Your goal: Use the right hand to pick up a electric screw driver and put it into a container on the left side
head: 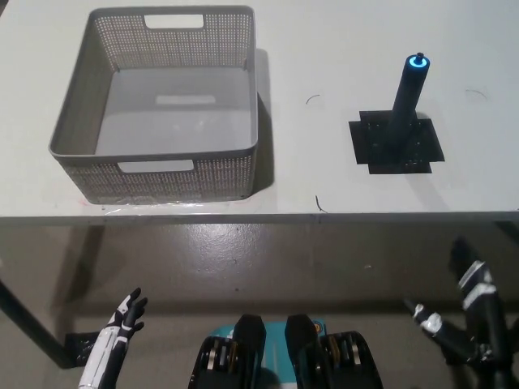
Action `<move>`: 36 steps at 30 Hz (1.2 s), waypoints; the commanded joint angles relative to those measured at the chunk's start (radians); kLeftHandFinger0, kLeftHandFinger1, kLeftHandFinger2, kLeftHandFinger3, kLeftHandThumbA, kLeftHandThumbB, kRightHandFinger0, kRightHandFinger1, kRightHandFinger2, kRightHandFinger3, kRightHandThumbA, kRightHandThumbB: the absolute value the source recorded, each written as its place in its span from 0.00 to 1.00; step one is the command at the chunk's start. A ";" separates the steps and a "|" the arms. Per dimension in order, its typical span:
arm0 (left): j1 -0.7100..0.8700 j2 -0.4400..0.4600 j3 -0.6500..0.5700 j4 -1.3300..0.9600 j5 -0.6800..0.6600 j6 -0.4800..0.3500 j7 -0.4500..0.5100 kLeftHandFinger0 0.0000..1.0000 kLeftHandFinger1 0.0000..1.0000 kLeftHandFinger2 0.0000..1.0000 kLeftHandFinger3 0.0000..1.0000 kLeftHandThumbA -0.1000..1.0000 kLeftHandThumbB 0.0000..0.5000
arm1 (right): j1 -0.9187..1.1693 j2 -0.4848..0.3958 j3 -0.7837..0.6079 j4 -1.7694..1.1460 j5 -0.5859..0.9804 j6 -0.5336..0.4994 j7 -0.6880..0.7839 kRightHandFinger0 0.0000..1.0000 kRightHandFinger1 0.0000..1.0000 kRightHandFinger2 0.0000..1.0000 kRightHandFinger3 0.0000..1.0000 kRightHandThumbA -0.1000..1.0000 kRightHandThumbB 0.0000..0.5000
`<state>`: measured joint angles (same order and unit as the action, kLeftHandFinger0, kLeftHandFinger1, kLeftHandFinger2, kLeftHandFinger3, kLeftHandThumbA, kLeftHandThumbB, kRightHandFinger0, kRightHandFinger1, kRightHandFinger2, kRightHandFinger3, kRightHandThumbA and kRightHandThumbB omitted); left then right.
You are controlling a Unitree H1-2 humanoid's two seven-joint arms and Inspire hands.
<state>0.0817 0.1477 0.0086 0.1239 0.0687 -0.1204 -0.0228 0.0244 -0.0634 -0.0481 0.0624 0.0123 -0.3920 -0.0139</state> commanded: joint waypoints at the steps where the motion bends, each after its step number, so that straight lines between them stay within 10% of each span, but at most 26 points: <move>1: -0.009 0.016 -0.005 -0.006 0.003 -0.053 -0.013 1.00 1.00 1.00 1.00 1.00 0.09 | -0.022 0.018 -0.033 -0.150 -0.072 -0.050 -0.055 1.00 1.00 1.00 1.00 1.00 0.66; 31: 0.012 0.010 0.004 0.043 -0.009 -0.105 -0.018 1.00 1.00 1.00 1.00 1.00 0.02 | -0.573 -0.081 -0.147 0.277 0.074 0.209 -0.027 1.00 1.00 1.00 1.00 1.00 0.63; 36: 0.014 0.008 0.003 0.045 -0.005 -0.116 -0.015 1.00 1.00 1.00 1.00 1.00 0.03 | -0.624 -0.108 -0.126 0.348 0.025 0.295 -0.044 1.00 1.00 1.00 1.00 1.00 0.81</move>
<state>0.0949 0.1475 0.0126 0.1727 0.0666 -0.1776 -0.0348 -0.5296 -0.1400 -0.1821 0.3921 0.0452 -0.1606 -0.0566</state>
